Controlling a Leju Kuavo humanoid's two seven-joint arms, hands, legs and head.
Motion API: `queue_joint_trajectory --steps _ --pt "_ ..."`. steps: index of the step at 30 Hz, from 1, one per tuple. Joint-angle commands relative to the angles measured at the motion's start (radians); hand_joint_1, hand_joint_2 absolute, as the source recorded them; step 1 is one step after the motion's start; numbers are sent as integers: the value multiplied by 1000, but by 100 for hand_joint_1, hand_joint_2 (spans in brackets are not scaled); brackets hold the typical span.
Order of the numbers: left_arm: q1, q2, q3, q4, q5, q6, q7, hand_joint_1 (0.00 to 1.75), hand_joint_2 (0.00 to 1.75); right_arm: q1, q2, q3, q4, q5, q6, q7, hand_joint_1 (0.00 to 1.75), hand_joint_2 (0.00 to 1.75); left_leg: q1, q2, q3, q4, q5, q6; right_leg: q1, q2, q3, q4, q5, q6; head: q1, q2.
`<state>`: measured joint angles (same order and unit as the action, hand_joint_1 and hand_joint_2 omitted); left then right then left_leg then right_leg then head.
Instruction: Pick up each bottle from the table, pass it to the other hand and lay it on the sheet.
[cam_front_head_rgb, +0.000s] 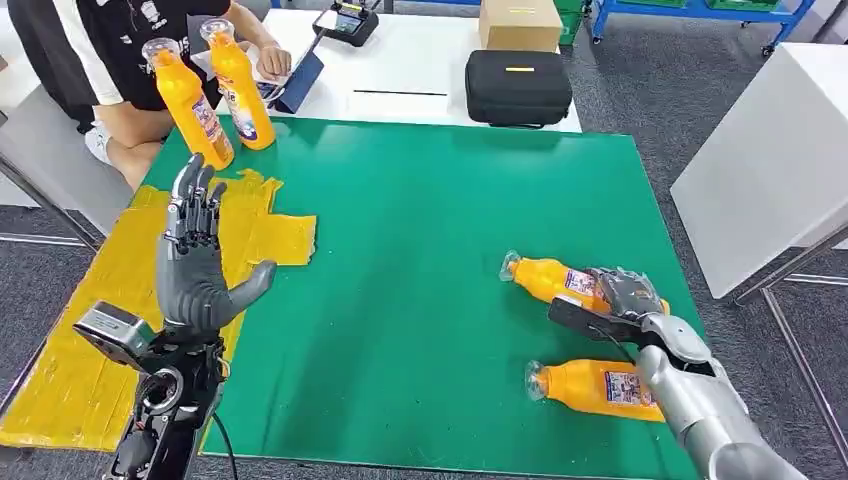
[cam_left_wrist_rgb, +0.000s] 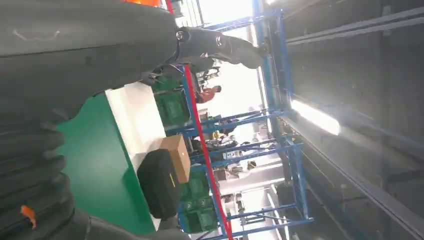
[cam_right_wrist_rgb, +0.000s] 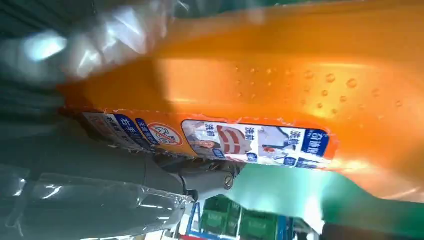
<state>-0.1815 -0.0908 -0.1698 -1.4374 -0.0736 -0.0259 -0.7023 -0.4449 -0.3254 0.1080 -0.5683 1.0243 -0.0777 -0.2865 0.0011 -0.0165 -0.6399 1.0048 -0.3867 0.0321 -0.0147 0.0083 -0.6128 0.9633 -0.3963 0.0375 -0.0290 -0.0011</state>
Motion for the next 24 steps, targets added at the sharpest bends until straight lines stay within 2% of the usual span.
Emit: queue_joint_trajectory --steps 1,4,7,11,13,14,16,18,20,24 --pt "3 1 4 28 -11 17 4 0 175 6 142 -159 -118 -65 -191 34 175 175 0 6 6 0 -3 -2 0 4 4 0 -2 -2 0 0" --pt "4 -6 -7 31 -22 27 4 0 175 51 217 -259 -259 -213 -244 -98 175 175 0 5 4 -1 -2 -2 0 3 2 0 -1 -2 0 0" --pt "-4 -8 -37 42 -35 33 4 0 175 86 264 -295 -369 -291 -265 -167 175 175 0 4 6 0 -4 -2 0 2 4 0 -3 -2 1 0" --pt "-4 -8 -37 42 -35 33 4 0 175 86 264 -295 -369 -291 -265 -167 175 175 0 3 6 0 -4 -2 0 1 5 1 -4 -2 0 0" --pt "-21 -8 -62 63 -41 37 4 0 175 92 283 -312 -403 -340 -279 -217 175 175 0 3 6 0 -4 -2 0 1 5 0 -3 -2 0 0" --pt "-31 -9 -73 78 -45 39 4 0 175 93 295 -315 -419 -376 -268 -245 175 175 0 2 4 0 -2 -2 0 0 3 0 -2 -2 0 0" --pt "-50 -9 -98 96 -55 52 4 0 175 102 325 -309 -446 -496 -173 -306 175 175 0 1 3 0 -2 -2 0 0 2 0 -2 -2 0 0" --pt "-66 -5 -127 116 -66 52 4 0 175 128 359 -246 -472 -539 -132 -350 175 175 0 1 3 0 -1 -2 0 0 2 0 -1 -2 0 0" --pt "-85 -7 -141 146 -68 41 4 0 175 134 382 -191 -469 -579 -74 -360 175 175 0 2 4 -1 -2 -2 0 1 2 0 -2 -2 0 0" --pt "-104 -16 -134 184 -62 13 4 0 175 122 389 -140 -443 -601 -70 -361 175 175 0 3 4 -1 -2 -2 0 1 3 0 -2 -2 0 0"
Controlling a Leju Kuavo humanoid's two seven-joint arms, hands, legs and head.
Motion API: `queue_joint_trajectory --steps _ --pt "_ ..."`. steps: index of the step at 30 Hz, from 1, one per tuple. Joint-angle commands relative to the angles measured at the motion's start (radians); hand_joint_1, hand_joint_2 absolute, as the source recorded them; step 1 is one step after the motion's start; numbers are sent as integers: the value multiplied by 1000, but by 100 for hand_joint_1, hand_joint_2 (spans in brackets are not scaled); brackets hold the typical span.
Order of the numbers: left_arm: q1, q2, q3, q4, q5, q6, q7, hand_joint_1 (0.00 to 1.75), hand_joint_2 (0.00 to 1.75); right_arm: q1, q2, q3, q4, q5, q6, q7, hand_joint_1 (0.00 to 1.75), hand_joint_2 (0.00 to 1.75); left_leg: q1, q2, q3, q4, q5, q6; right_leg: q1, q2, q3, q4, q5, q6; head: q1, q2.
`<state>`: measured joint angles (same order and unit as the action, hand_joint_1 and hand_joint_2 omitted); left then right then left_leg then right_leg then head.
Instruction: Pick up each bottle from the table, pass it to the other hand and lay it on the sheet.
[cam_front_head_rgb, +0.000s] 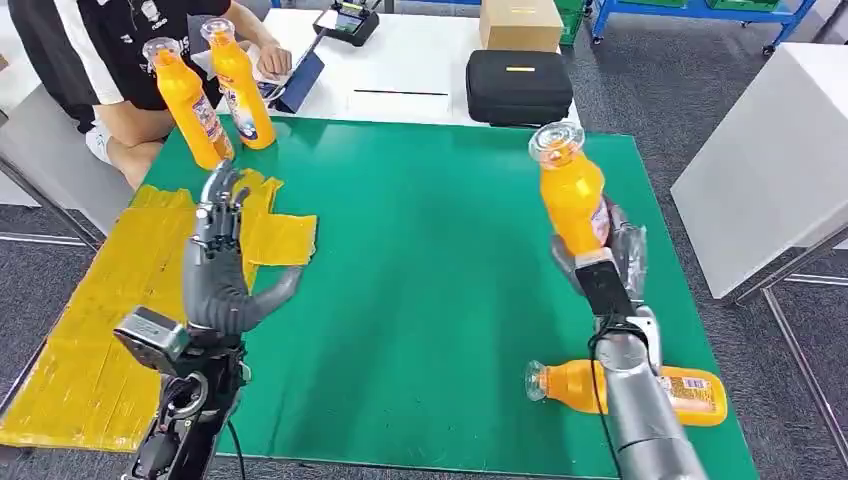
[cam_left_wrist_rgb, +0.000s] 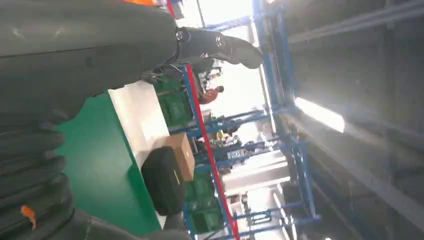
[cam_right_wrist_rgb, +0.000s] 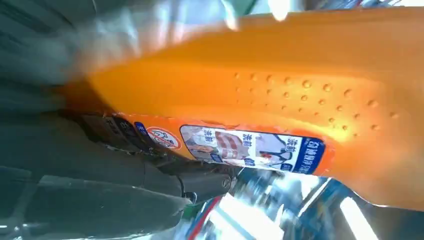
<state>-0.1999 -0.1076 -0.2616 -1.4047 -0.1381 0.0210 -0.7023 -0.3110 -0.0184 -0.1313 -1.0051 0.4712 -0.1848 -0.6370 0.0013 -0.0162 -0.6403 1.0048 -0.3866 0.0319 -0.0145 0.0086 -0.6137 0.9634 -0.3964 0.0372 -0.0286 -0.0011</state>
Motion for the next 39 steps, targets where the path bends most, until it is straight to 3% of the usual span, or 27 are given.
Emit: queue_joint_trajectory --steps 1,10,15,29,39 --pt "-108 -13 -26 212 9 -62 4 0 175 -21 89 131 13 -76 77 -15 175 175 0 4 6 0 -3 -2 0 2 5 0 -3 -2 0 0" --pt "-189 -34 -29 298 -98 -73 77 0 175 -111 180 360 218 -92 122 -5 175 175 0 8 7 0 -3 -3 0 5 5 1 -2 -3 0 0" --pt "-211 -35 -30 364 -81 -106 110 0 175 -155 208 424 318 -105 107 -21 175 175 1 6 8 -1 -3 -3 1 4 5 0 -2 -3 0 0" --pt "-261 -55 8 506 126 -279 218 0 175 -124 196 493 231 -150 87 -5 175 175 0 2 5 0 -2 -2 0 0 4 1 -2 -2 0 0" --pt "-261 -56 17 518 207 -318 251 0 175 -124 202 523 230 -139 71 3 175 175 0 3 6 0 -3 -2 0 0 5 1 -3 -2 0 0"
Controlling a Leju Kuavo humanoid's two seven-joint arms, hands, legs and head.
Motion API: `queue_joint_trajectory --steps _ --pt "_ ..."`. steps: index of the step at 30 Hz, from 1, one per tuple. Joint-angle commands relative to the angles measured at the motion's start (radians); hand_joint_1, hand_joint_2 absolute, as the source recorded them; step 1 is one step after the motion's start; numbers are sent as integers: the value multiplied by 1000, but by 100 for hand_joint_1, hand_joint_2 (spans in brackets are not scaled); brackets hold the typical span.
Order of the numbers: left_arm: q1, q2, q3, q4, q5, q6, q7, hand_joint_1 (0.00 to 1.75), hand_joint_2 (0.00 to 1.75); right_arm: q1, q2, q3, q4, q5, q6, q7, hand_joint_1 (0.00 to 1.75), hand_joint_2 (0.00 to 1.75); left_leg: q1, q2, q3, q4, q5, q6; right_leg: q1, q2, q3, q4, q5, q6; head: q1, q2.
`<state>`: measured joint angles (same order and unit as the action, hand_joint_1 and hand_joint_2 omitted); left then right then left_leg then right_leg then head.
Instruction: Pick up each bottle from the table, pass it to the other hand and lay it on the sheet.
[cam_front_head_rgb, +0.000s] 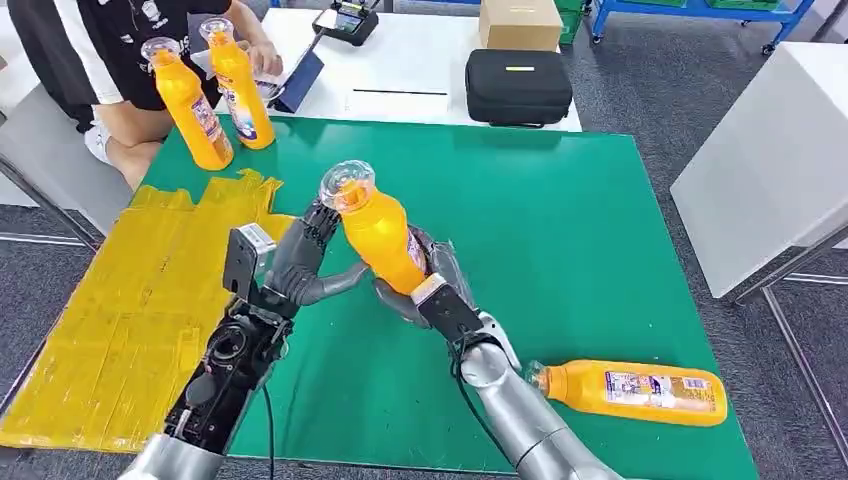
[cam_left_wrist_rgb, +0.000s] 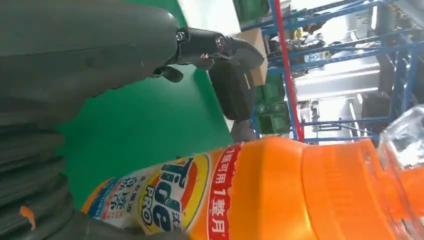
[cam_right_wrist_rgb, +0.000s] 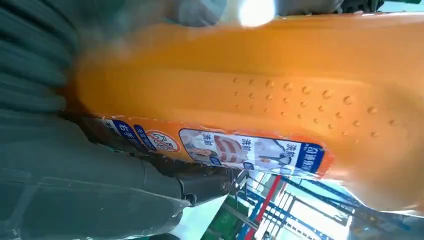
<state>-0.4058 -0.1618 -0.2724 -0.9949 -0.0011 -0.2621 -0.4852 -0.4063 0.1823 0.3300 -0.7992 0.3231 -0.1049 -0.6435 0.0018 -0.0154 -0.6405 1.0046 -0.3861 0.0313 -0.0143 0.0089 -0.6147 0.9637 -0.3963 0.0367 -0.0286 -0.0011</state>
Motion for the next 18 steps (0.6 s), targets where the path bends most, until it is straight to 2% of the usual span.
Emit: queue_joint_trajectory --steps 1,10,18 --pt "-55 -3 38 111 102 -51 39 0 175 -31 5 76 33 18 -13 18 175 175 0 1 3 0 -2 -1 0 0 3 0 -2 -1 0 0" --pt "-45 1 48 39 164 -18 48 0 175 -51 22 117 108 45 -27 46 175 175 0 1 4 0 -2 -2 1 0 4 0 -2 -2 0 0" --pt "-43 -3 43 24 178 23 37 0 175 -68 41 149 178 40 44 51 175 175 0 2 6 0 -4 -2 1 0 6 1 -3 -2 0 0"
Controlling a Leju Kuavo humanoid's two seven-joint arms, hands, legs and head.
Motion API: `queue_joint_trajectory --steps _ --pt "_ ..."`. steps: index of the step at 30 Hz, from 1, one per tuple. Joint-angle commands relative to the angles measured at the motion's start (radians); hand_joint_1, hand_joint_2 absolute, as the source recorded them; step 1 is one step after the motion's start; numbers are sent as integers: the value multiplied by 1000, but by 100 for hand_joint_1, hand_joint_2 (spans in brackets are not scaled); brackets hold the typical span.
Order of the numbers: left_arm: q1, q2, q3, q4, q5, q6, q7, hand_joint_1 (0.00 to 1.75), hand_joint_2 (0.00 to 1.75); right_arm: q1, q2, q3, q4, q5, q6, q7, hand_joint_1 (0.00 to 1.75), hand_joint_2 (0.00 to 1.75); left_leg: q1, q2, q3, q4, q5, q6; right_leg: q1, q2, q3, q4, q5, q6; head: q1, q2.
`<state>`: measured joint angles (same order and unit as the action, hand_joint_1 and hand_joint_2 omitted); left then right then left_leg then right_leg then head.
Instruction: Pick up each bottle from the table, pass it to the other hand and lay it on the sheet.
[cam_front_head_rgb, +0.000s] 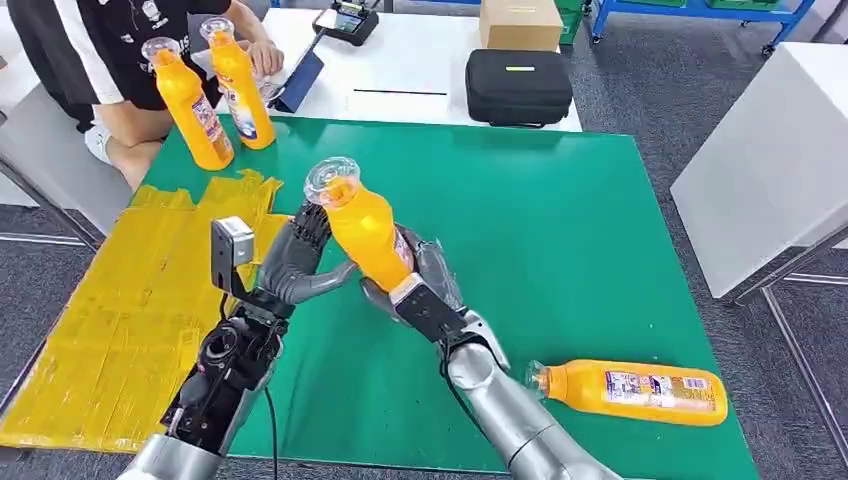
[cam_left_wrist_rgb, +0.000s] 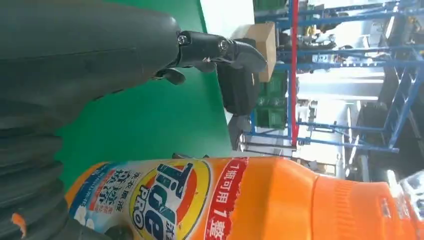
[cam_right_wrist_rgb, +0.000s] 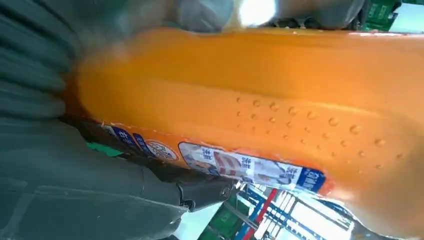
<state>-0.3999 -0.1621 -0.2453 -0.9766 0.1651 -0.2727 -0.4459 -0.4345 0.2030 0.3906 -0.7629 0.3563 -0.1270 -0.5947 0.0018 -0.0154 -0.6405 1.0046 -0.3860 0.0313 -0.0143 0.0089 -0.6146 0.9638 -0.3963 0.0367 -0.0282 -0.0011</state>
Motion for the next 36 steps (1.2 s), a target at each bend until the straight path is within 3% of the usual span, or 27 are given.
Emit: queue_joint_trajectory --steps 1,11,36 --pt "-49 -4 19 3 12 41 -6 0 175 -41 24 91 144 6 70 3 175 175 1 1 4 0 -2 -2 1 0 4 0 -2 -2 0 0" --pt "-46 -7 30 -12 27 84 -18 0 175 -63 26 113 183 19 62 15 175 175 1 1 6 1 -4 -2 1 -2 6 1 -4 -2 0 0" --pt "-93 -6 9 102 117 9 44 0 175 -56 36 131 188 42 35 26 175 175 1 -1 5 0 -3 -2 1 -3 5 0 -3 -2 0 0"
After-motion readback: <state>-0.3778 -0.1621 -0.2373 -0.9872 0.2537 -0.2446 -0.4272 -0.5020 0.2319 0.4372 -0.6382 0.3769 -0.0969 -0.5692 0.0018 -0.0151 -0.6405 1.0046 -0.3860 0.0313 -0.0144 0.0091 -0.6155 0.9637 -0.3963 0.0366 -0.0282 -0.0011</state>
